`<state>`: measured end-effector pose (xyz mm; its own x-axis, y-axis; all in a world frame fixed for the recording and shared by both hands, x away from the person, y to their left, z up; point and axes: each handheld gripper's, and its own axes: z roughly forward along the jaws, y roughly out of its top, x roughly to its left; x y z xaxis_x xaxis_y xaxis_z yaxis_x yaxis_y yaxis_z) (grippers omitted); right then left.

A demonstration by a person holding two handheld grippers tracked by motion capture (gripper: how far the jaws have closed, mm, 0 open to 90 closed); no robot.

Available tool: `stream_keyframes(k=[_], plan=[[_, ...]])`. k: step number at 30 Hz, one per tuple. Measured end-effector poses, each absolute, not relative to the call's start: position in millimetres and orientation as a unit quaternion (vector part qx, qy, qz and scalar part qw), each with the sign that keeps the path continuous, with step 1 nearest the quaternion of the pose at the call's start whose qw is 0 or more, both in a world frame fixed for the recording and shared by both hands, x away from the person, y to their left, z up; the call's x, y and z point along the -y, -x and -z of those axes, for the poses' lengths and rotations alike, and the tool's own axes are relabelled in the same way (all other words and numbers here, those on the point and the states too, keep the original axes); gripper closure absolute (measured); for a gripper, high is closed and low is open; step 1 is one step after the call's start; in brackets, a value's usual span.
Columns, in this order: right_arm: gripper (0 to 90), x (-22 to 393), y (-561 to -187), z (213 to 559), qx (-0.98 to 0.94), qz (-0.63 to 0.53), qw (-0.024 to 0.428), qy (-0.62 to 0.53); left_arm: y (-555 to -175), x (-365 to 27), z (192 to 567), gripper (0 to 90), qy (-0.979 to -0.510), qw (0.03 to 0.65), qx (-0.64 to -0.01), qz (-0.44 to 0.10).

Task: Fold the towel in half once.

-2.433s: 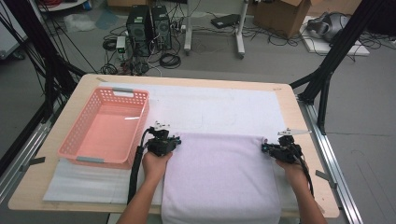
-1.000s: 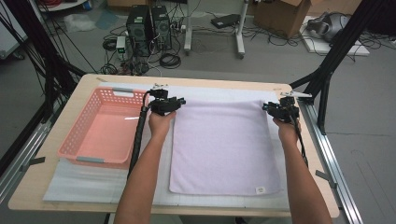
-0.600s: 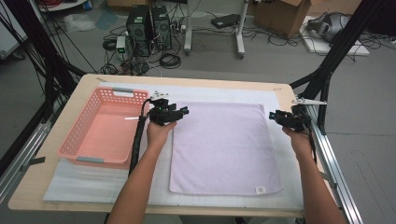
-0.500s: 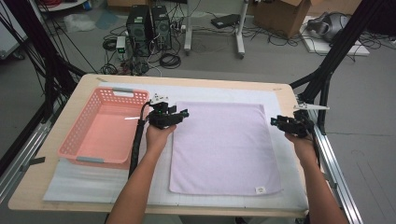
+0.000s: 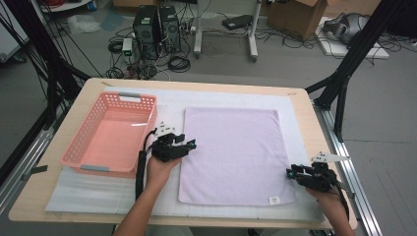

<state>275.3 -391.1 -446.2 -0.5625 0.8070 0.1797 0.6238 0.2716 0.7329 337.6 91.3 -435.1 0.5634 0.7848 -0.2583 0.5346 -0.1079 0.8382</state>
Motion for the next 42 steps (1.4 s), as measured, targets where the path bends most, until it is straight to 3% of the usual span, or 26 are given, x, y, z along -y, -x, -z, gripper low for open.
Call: stream_keyframes(k=[2,5,7,9,10,20,24,26,29,37,42], plan=[[65.4,392,-273,448,-0.785,-0.403,0.118,-0.457,-331,-91,442,49.8,-0.749,0.466,-0.455,-0.126],[75.8,391,-274,447,-0.782,-0.403,0.120,-0.461,-327,-94,451,56.0,-0.754,0.438,-0.475,-0.116],[81.9,390,-273,447,-0.780,-0.402,0.130,-0.462,-323,-96,452,65.7,-0.753,0.439,-0.473,-0.127],[86.5,389,-272,445,-0.779,-0.402,0.140,-0.460,-323,-96,452,82.0,-0.755,0.436,-0.470,-0.133],[86.9,389,-272,444,-0.778,-0.402,0.149,-0.459,-323,-95,452,84.3,-0.753,0.440,-0.471,-0.136],[88.0,389,-270,439,-0.764,-0.395,0.186,-0.475,-324,-97,450,85.8,-0.724,0.456,-0.487,-0.174],[87.9,388,-269,442,-0.770,-0.379,0.191,-0.477,-325,-97,451,82.9,-0.722,0.453,-0.494,-0.174],[85.0,388,-269,443,-0.770,-0.379,0.187,-0.478,-324,-100,450,69.9,-0.719,0.449,-0.504,-0.162],[74.1,393,-265,440,-0.760,-0.396,0.187,-0.481,-316,-105,449,59.5,-0.719,0.462,-0.496,-0.155],[56.8,404,-263,437,-0.732,-0.429,0.170,-0.501,-305,-110,451,46.8,-0.720,0.474,-0.495,-0.114],[55.2,394,-258,440,-0.754,-0.409,0.158,-0.489,-295,-110,450,46.3,-0.731,0.473,-0.483,-0.092]])
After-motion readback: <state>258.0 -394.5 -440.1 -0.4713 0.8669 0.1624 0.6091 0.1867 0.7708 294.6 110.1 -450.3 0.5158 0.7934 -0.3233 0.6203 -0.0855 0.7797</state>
